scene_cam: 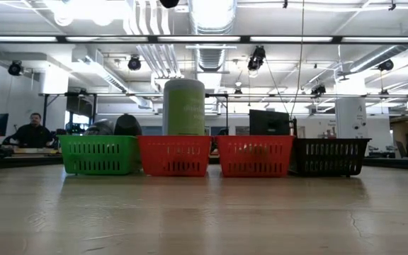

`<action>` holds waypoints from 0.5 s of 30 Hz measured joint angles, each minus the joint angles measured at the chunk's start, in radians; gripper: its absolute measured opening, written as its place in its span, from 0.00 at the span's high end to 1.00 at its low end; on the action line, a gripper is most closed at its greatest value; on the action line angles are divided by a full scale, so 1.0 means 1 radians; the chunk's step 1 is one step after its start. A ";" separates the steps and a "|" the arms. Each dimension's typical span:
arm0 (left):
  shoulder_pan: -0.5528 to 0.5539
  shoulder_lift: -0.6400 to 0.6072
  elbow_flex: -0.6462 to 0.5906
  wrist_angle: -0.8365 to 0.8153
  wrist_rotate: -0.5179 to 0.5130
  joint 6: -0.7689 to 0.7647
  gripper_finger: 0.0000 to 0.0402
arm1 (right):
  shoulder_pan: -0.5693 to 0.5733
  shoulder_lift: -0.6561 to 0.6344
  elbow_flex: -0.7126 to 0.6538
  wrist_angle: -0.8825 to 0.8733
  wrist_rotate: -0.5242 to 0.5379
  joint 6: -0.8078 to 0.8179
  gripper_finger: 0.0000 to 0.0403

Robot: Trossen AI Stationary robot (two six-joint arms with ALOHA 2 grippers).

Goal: Pick & Place Travel size toiletries
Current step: Put the blue razor in the black bin

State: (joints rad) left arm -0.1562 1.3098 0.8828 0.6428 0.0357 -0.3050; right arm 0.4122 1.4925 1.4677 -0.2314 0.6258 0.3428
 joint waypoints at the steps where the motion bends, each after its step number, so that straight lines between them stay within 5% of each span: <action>1: 0.000 0.005 0.002 -0.001 0.000 0.000 0.92 | 0.000 0.000 0.000 0.000 0.000 -0.001 0.45; 15: 0.000 0.055 0.062 -0.023 0.027 0.016 0.92 | -0.003 -0.021 0.000 -0.103 0.001 0.090 0.60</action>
State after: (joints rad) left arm -0.1562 1.3643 0.9447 0.6196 0.0631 -0.2890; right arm 0.4091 1.4714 1.4677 -0.3341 0.6270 0.4328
